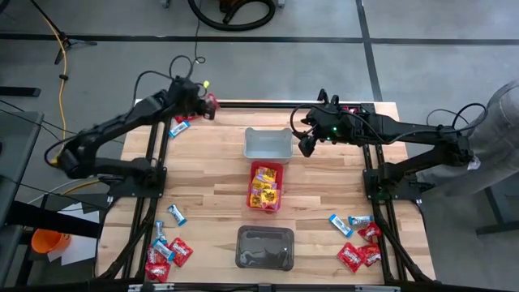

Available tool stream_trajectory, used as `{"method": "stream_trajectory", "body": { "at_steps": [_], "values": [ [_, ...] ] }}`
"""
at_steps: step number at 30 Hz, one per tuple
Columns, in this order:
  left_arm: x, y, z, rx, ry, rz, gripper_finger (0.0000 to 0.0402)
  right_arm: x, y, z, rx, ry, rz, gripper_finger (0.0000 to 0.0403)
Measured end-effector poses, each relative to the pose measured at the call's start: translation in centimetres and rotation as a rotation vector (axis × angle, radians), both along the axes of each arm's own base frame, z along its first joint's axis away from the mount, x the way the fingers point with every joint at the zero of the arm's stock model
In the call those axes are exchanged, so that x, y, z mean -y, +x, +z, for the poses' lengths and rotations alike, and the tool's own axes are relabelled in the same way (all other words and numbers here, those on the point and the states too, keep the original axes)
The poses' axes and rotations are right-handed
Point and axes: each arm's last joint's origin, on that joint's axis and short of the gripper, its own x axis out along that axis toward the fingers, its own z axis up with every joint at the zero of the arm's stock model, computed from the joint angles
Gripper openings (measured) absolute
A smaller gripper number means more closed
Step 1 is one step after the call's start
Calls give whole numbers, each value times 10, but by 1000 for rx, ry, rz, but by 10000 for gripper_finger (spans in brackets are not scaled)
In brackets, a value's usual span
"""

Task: Sort candy
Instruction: Put the red candy into the black bin

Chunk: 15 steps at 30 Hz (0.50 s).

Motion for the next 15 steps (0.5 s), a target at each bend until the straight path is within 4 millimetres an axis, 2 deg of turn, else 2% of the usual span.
{"method": "stream_trajectory", "body": {
  "at_steps": [6, 10, 15],
  "values": [
    [58, 25, 25, 132, 104, -288, 0, 0, 0, 0, -2, -6, 9, 256],
    [101, 46, 42, 292, 192, -507, 0, 0, 1, 1, 3, -11, 12, 256],
    [144, 68, 53, 480, 231, -650, 0, 0, 1, 2, 13, -10, 20, 256]
  ]
}}
